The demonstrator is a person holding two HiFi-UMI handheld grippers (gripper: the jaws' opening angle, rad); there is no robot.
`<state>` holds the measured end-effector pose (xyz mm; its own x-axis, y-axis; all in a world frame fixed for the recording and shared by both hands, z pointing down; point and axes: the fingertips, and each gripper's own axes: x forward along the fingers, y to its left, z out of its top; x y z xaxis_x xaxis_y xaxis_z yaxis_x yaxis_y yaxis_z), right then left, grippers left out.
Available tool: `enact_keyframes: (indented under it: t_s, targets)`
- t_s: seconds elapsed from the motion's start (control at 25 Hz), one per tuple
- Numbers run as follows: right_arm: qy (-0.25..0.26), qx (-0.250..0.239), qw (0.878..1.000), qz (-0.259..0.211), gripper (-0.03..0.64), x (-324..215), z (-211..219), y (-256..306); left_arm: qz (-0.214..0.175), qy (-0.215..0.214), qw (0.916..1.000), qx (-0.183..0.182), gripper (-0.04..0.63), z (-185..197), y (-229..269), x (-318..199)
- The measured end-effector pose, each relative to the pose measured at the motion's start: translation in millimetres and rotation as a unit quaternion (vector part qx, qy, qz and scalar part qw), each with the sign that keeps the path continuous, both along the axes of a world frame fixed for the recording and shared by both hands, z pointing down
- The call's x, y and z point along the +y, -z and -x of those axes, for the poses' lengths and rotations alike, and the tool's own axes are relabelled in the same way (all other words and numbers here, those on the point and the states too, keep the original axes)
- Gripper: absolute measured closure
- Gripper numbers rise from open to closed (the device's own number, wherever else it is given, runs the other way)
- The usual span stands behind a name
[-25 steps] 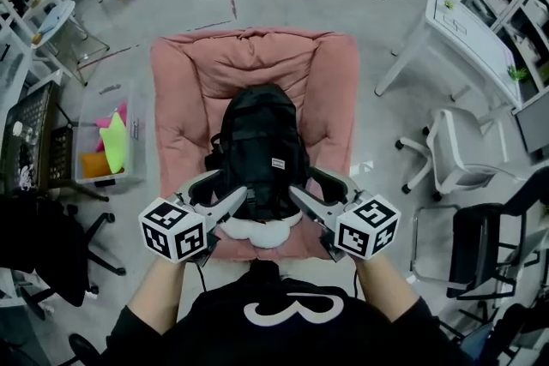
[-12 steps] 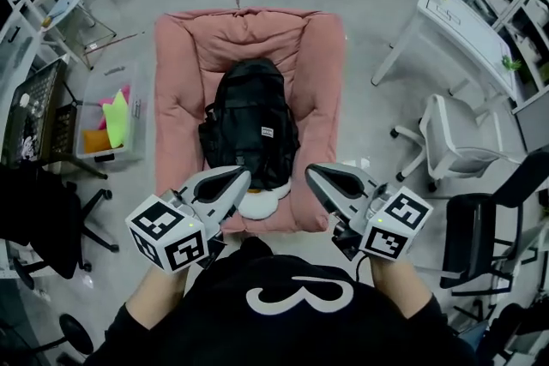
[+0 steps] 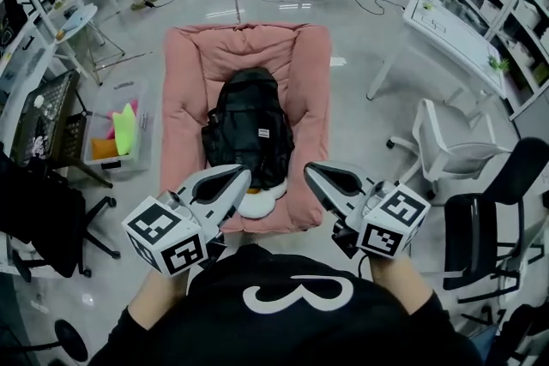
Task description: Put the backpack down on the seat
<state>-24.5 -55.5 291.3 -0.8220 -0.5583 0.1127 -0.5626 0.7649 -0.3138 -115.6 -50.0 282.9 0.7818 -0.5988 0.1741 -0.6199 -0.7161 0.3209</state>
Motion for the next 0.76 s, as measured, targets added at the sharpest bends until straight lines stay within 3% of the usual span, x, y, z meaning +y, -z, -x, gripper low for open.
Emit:
enact_keyframes:
  t_s: [0.4, 0.76]
  targets:
    - [0.003, 0.008, 1.0, -0.021, 0.612, 40.1, -14.1, 16.8, -0.02, -0.005, 0.9998, -0.006, 0.589, -21.9, 15.3, 38.3]
    - [0.004, 0.006, 1.0, -0.021, 0.613, 49.6, -10.2, 23.6, -0.015, -0.007, 0.9998, -0.012, 0.589, -24.1, 18.2, 45.3]
